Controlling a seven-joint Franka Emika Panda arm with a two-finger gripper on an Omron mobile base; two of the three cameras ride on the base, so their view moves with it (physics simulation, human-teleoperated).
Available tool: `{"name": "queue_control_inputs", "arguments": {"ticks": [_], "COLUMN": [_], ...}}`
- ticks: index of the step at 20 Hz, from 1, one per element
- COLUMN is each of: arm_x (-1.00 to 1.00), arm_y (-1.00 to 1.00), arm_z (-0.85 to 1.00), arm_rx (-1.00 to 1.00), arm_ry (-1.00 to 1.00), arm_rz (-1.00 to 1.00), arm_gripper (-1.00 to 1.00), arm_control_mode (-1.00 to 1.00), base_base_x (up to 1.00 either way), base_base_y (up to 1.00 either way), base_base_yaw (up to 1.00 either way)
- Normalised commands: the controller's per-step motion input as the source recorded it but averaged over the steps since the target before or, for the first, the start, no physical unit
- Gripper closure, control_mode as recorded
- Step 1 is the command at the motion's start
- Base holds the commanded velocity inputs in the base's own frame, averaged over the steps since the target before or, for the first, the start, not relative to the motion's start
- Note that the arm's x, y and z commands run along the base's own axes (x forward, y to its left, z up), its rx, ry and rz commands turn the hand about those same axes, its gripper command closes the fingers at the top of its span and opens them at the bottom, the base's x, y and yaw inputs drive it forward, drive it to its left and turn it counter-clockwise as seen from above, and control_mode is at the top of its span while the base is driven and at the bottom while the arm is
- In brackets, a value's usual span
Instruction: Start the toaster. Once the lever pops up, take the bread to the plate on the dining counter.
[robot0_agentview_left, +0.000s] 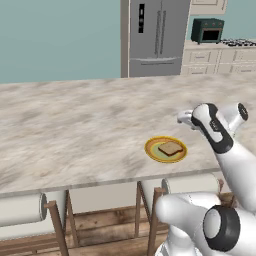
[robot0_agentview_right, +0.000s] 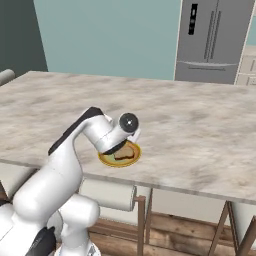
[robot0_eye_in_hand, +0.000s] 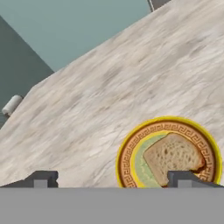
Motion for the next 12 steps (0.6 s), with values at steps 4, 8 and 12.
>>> {"name": "queue_control_inputs", "arguments": {"ticks": [4,8,12], "arm_x": [-0.46,-0.43,-0.42], "arm_y": [0.12,0.13,0.14], "arm_z": [0.50,0.48,0.36], "arm_rx": [-0.02,-0.02,-0.02], "arm_ry": [0.00,0.00,0.00], "arm_rz": [-0.07,-0.06,-0.06], "arm_gripper": [-1.00,-1.00,-1.00], "arm_control_mode": [-1.00,-1.00,-1.00], "base_base_x": [0.00,0.00,0.00], "base_base_y": [0.00,0.00,0.00], "base_base_yaw": [0.00,0.00,0.00]}}
